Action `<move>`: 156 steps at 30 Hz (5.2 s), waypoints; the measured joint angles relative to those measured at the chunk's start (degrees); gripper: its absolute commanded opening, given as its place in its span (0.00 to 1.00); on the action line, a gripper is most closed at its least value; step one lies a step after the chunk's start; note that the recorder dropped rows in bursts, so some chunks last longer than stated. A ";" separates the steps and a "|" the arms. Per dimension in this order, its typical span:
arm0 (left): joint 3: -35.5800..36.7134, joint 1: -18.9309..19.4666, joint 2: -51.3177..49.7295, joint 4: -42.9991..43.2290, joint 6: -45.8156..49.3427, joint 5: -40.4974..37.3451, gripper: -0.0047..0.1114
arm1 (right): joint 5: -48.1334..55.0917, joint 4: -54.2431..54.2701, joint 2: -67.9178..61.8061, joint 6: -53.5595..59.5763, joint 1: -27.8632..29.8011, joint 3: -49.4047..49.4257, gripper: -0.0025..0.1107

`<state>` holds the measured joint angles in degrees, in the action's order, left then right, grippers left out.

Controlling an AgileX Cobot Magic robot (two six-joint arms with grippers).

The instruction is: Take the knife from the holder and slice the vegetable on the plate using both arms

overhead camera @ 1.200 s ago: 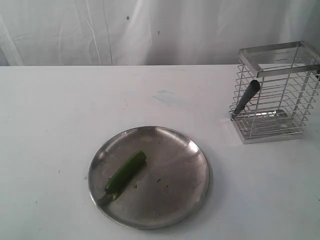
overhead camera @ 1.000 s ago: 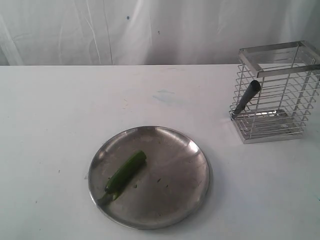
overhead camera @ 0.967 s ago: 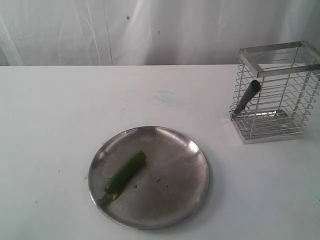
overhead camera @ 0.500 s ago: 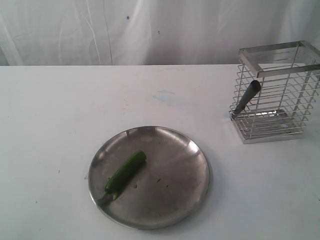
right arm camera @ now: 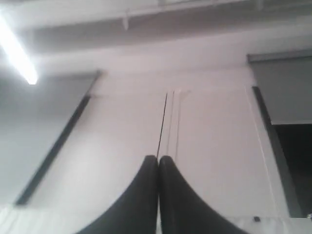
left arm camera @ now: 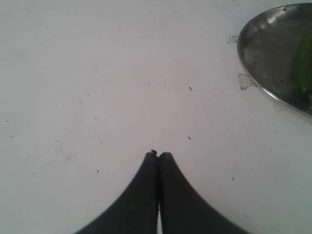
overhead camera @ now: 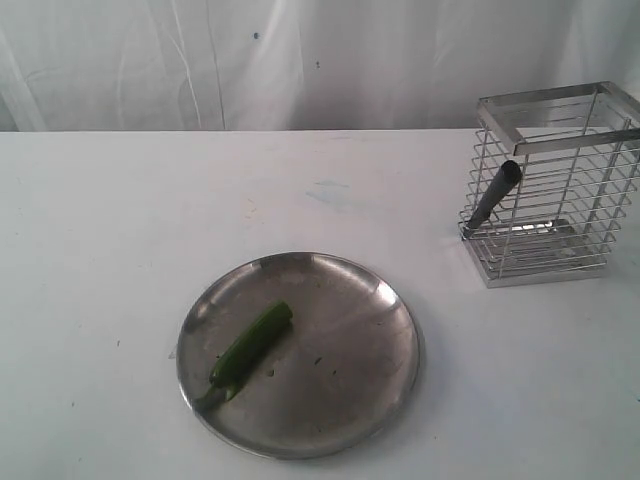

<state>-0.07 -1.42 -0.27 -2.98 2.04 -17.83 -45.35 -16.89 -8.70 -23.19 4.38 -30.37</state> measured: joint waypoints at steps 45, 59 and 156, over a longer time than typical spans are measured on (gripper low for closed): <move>0.00 0.00 0.00 0.00 0.00 0.00 0.04 | 85.33 37.77 -64.11 49.24 -15.03 -29.09 0.15; 0.00 0.00 0.00 0.00 0.00 0.00 0.04 | 84.28 37.61 -66.20 50.84 -15.95 -29.13 0.51; 0.00 0.00 0.00 0.00 0.00 0.00 0.04 | 68.46 115.44 -61.06 74.18 -15.95 3.02 0.02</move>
<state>-0.07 -1.42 -0.27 -2.98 2.04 -17.83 23.10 98.56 -69.76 50.99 -11.57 -27.35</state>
